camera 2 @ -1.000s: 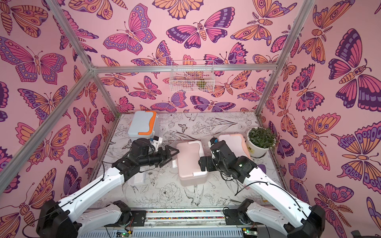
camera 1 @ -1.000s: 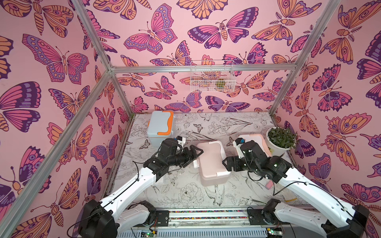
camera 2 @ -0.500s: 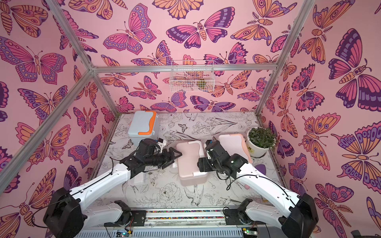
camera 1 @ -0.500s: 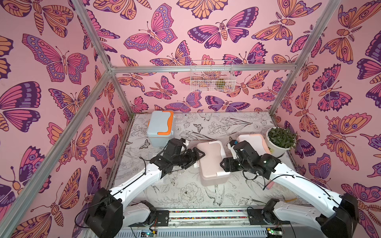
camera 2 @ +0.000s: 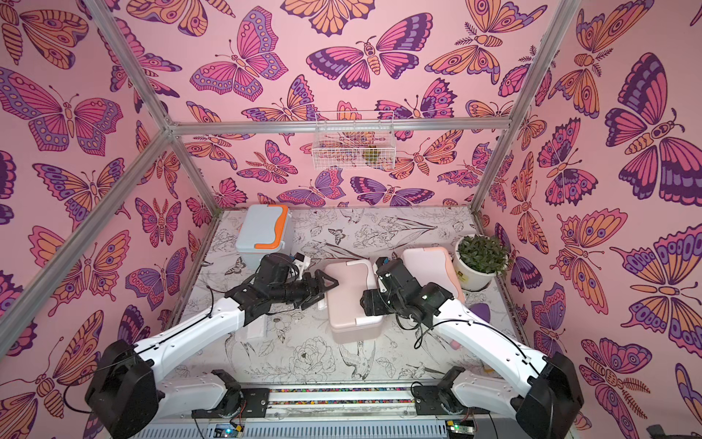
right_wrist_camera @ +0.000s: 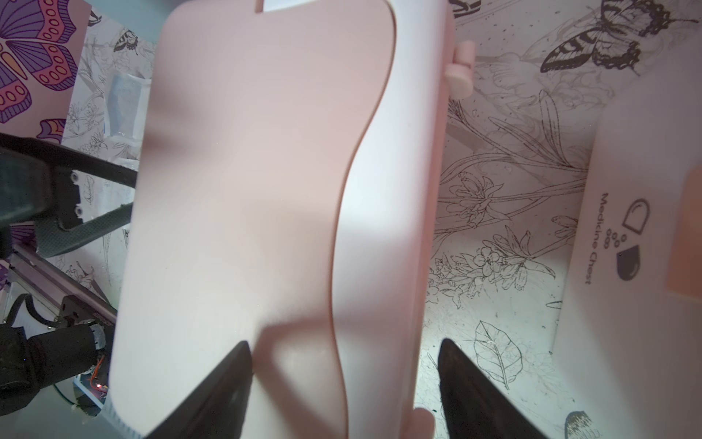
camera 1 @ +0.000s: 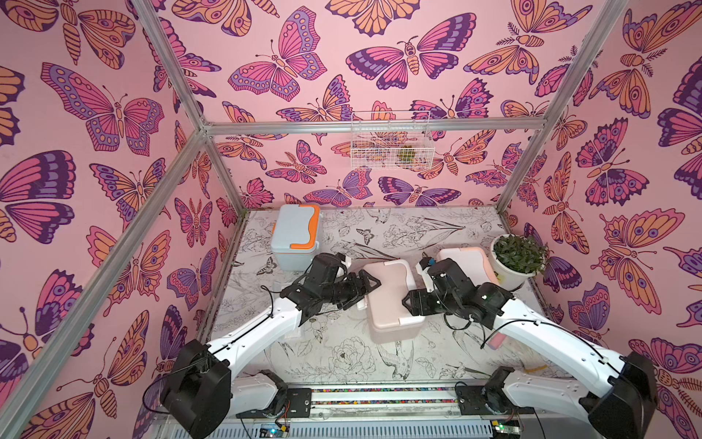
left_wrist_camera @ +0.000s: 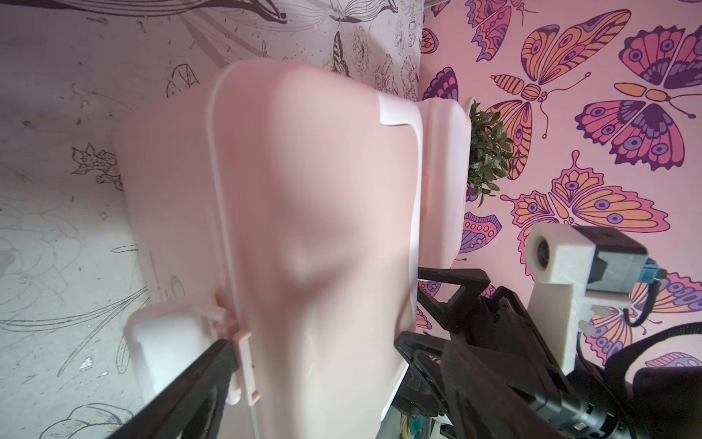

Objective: Open first aid kits and take out gauze
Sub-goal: Open the lid of the first aid kit.

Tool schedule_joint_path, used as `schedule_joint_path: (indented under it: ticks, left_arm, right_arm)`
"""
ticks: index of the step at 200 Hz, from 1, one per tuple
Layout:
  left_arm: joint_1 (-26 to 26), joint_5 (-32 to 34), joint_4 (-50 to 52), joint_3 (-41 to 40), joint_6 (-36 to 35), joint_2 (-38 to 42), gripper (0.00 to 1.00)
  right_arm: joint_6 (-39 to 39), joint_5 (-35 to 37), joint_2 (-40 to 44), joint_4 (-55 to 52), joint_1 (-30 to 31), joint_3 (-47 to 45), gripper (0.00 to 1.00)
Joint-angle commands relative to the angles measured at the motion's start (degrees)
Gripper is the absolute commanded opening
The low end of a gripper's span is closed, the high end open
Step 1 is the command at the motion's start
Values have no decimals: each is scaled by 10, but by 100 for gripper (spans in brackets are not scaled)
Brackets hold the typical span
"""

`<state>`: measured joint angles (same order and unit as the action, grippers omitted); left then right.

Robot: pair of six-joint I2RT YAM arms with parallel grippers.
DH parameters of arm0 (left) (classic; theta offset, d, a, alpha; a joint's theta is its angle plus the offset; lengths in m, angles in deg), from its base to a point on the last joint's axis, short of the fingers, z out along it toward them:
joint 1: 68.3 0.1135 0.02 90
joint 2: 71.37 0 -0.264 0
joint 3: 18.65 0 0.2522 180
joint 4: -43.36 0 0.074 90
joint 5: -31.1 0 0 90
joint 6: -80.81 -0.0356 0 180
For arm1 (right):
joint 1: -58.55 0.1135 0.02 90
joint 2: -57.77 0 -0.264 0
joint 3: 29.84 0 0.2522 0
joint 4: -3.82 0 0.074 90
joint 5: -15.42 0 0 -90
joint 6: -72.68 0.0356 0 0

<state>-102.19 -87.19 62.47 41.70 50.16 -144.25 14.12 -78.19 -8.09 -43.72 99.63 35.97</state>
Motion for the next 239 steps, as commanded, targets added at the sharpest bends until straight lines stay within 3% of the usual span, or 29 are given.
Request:
schedule_joint_path:
  ticks: [1, 90, 110, 186, 239]
  left_arm:
    - [-5, -4, -7, 9, -11, -23, 88]
    - [-14, -31, -2, 32, -12, -29, 98]
    - [-15, -25, 43, 48, -38, -15, 100]
    - [-20, -54, 28, 46, -23, -7, 100]
    - [-19, -22, 43, 39, -33, -14, 100]
  right_arm:
    - [-12, -3, -6, -14, -6, -8, 77]
    - [-12, -22, -14, 2, -7, -9, 77]
    - [-12, -23, -17, 3, -9, -6, 78]
    - [-7, -42, -26, 12, -9, -2, 86]
    - [-8, -47, -32, 3, -9, 5, 87]
